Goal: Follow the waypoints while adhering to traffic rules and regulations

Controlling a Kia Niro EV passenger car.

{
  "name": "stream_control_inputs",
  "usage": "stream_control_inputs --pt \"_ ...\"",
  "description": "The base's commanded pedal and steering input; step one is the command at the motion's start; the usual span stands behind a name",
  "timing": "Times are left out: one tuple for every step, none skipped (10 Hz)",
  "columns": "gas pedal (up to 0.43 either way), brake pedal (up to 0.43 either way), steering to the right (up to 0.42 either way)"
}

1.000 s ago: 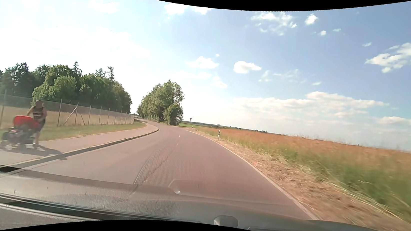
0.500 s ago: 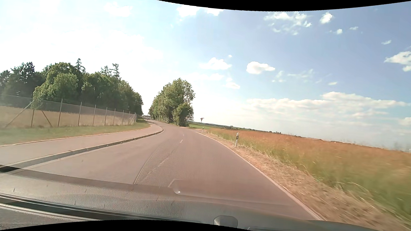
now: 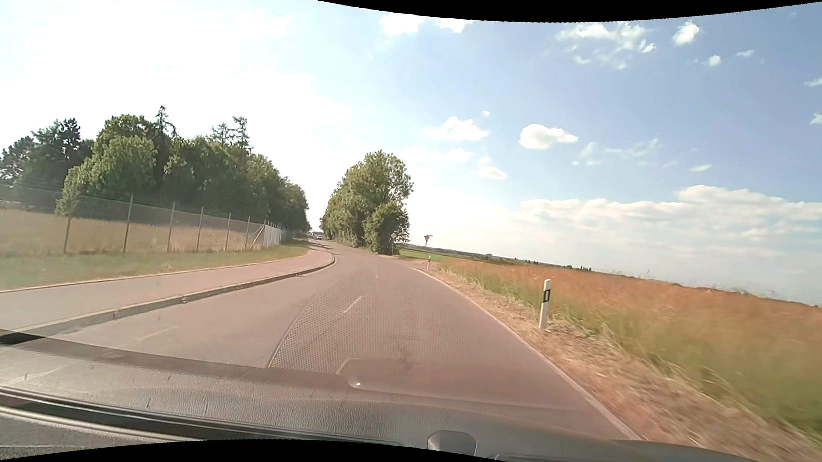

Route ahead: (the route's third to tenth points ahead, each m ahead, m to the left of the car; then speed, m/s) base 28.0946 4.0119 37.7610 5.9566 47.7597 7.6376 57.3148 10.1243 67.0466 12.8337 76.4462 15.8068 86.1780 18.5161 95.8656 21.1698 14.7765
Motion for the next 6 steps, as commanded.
stream_control_inputs --pt "0.098 0.006 -0.028" --pt "0.098 0.006 -0.026" --pt "0.098 0.006 -0.026" --pt "0.098 0.006 -0.025" --pt "0.098 0.006 -0.022" --pt "0.098 0.006 -0.018"
